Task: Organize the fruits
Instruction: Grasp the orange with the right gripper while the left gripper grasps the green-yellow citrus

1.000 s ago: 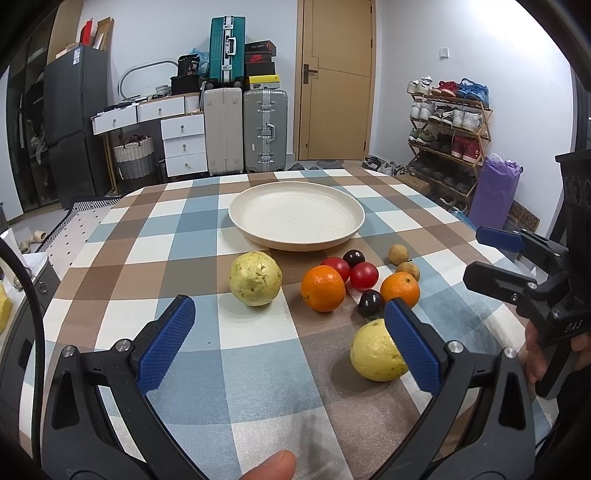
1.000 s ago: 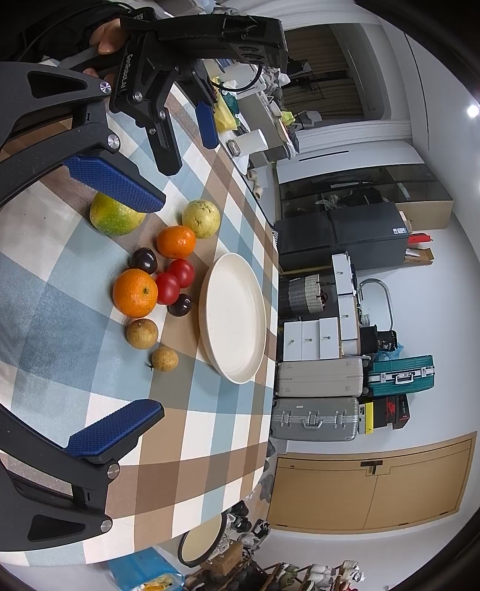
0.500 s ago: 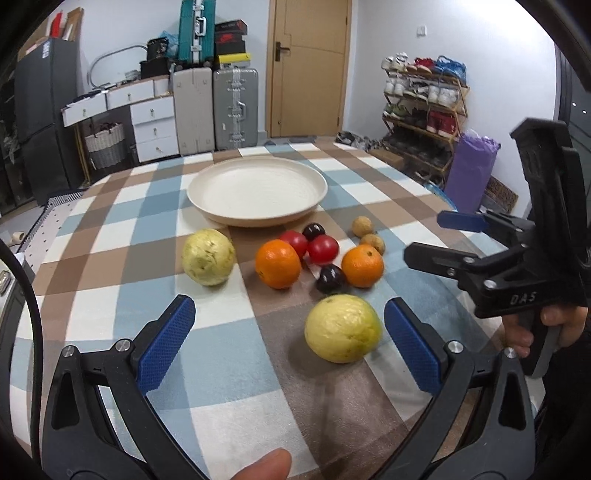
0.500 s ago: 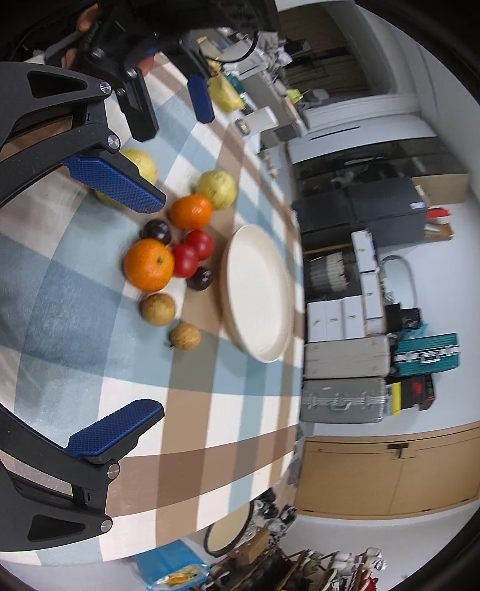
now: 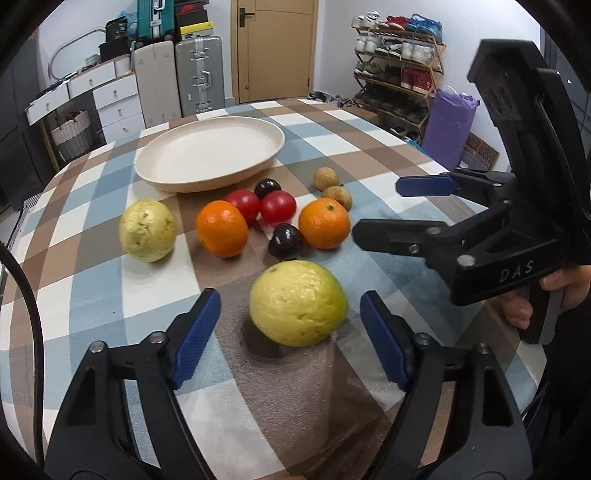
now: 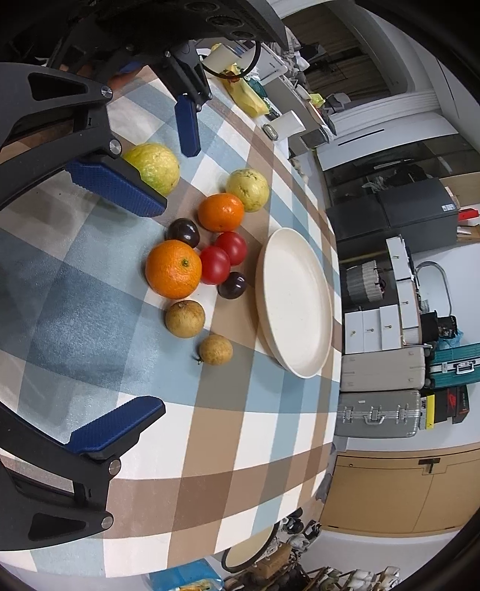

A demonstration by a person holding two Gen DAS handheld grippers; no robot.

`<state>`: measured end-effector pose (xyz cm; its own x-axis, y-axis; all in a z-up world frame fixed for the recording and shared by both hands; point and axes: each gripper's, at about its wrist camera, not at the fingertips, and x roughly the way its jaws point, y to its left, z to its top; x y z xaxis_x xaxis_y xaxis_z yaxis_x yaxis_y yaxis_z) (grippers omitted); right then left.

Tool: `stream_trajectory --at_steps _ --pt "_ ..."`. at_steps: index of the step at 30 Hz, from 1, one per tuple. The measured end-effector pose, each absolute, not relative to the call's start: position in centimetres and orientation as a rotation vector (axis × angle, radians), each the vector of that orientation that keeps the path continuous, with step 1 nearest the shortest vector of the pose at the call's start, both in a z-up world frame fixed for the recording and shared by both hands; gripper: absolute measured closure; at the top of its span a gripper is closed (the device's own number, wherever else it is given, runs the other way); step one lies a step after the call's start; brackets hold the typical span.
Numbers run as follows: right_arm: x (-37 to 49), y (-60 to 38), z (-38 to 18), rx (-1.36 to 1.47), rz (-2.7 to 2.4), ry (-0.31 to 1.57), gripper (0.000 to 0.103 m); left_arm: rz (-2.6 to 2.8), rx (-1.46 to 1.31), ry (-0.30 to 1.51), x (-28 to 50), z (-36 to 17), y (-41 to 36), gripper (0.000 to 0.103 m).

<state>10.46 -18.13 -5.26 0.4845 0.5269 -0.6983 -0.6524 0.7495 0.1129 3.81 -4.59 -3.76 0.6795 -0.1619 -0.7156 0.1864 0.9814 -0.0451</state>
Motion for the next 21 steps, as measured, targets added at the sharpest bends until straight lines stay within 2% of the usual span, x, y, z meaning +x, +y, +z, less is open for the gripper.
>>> stream_trajectory --at_steps 1,2,3,4,9,19,21 --pt "10.5 -18.0 -5.4 -0.181 0.727 0.793 0.008 -0.201 0.033 0.814 4.1 -4.0 -4.7 0.038" --pt "10.5 -17.8 -5.6 -0.188 0.735 0.805 0.017 -0.206 0.034 0.822 4.2 -4.2 -5.1 0.05" --pt "10.5 -17.5 -5.8 -0.199 0.742 0.824 0.023 -0.213 0.03 0.829 4.2 -4.3 -5.3 0.051" --pt "10.5 -17.4 -6.0 -0.205 0.743 0.829 0.027 -0.217 0.024 0.828 4.3 -4.4 -5.2 0.051" --pt "10.4 -16.7 -6.0 -0.213 0.775 0.83 0.028 -0.246 -0.044 0.819 3.8 -3.9 -4.7 0.051" --pt "10.9 -14.6 -6.7 -0.207 0.786 0.867 0.047 -0.201 -0.091 0.784 3.1 -2.9 -2.2 0.051" --pt "11.1 -14.5 -6.7 -0.201 0.78 0.868 0.047 -0.195 -0.095 0.78 2.9 -2.8 -1.9 0.051"
